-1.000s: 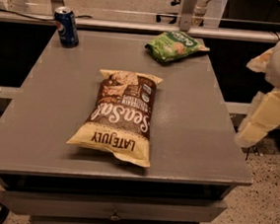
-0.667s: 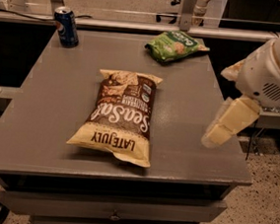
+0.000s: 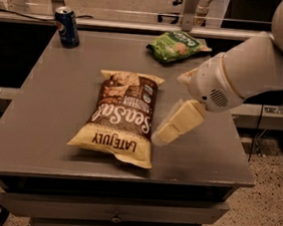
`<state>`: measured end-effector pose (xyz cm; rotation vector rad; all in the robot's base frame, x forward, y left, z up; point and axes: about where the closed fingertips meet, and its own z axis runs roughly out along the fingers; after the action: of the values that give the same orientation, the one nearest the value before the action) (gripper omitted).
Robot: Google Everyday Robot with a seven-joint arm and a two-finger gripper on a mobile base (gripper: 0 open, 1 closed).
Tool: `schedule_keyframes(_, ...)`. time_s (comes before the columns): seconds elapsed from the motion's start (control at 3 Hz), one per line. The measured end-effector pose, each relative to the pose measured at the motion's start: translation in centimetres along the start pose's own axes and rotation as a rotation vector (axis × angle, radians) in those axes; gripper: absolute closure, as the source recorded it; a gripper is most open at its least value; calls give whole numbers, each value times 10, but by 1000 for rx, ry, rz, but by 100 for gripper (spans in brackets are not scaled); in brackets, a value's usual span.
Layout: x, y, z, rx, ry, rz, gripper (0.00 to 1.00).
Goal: Pick brown chip bag
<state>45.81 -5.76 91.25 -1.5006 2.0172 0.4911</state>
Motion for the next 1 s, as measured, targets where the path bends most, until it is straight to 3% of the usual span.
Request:
schedule_keyframes(0.67, -33, 27, 52, -76, -107, 9, 0)
schedule_keyframes(1.0, -36, 30, 71, -73, -140, -10, 0)
